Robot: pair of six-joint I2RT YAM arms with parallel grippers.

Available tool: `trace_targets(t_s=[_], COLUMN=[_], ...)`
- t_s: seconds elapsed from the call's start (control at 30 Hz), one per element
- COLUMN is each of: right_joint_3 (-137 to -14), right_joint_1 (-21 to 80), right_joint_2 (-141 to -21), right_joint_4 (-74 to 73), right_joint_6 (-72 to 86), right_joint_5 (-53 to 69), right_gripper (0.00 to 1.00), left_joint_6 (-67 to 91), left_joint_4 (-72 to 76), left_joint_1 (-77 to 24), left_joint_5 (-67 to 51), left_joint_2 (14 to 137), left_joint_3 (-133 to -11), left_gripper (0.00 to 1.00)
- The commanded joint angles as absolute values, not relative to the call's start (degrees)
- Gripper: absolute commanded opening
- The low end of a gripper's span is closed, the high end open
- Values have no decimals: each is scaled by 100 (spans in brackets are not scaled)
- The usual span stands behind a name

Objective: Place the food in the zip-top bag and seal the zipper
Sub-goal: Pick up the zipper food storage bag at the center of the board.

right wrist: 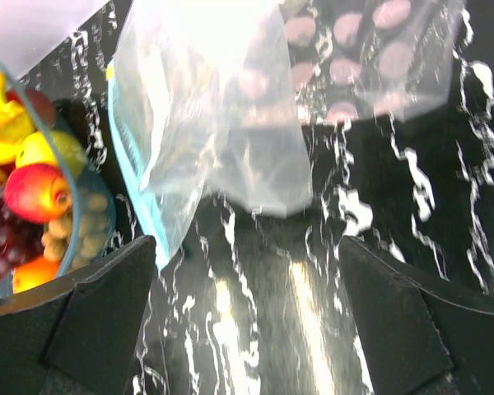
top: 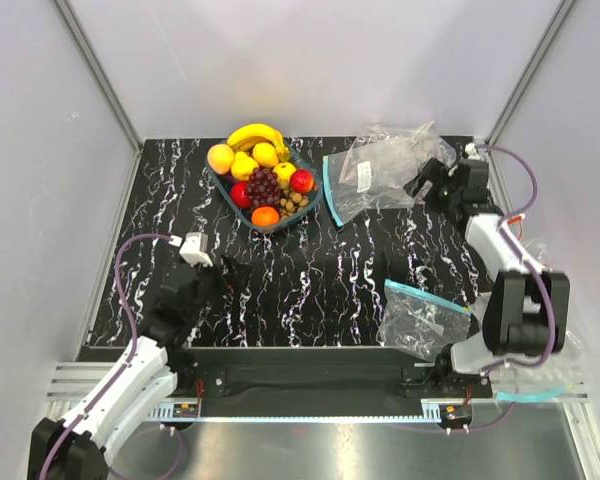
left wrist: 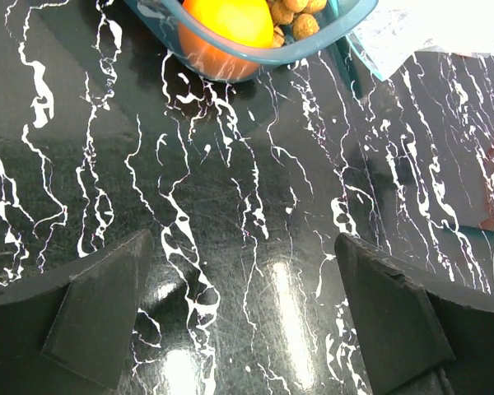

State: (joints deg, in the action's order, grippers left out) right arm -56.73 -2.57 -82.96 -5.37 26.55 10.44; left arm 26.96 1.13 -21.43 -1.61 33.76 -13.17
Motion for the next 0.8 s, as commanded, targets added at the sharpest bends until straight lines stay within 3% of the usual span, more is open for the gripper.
trace_targets(t_s=[0.0,0.23,0.33,0.37,0.43,0.47,0.57,0.77], right_joint_3=[-6352,-7434,-7690,-7630,-7226,-7077,-6646,-5785], right_joint_1=[-237,-71,-26,-26,-26,-26,-26,-26], right_joint_2=[-8928,-10299,-10713,-10653,-10425,-10119,-9513,-8134], right_joint_4=[-282,-395,-720,-790,-774,-765,-1062,-1520], right_joint_6=[2610,2575,2522,2653,2637,2628,2436,2268], right_joint_5=[1089,1248,1066,916,591,511,500,1949], right_gripper=[100,98,55,36,30,19,4,4], left_joint_6=[2593,2575,2575,2566,2566,2575,2575,2593], left_joint_4=[448,448,448,440,413,404,404,387], left_joint_1=[-2206,-2259,-2268,-2276,-2276,-2276,-2285,-2303], left_joint_5=[-26,176,211,211,228,220,176,97], left_joint_2=[3357,3428,3437,3445,3454,3463,3463,3419], left_joint_3=[-1573,-1591,-1600,-1608,-1617,-1626,-1644,-1652], left_gripper=[99,99,99,99,99,99,99,99])
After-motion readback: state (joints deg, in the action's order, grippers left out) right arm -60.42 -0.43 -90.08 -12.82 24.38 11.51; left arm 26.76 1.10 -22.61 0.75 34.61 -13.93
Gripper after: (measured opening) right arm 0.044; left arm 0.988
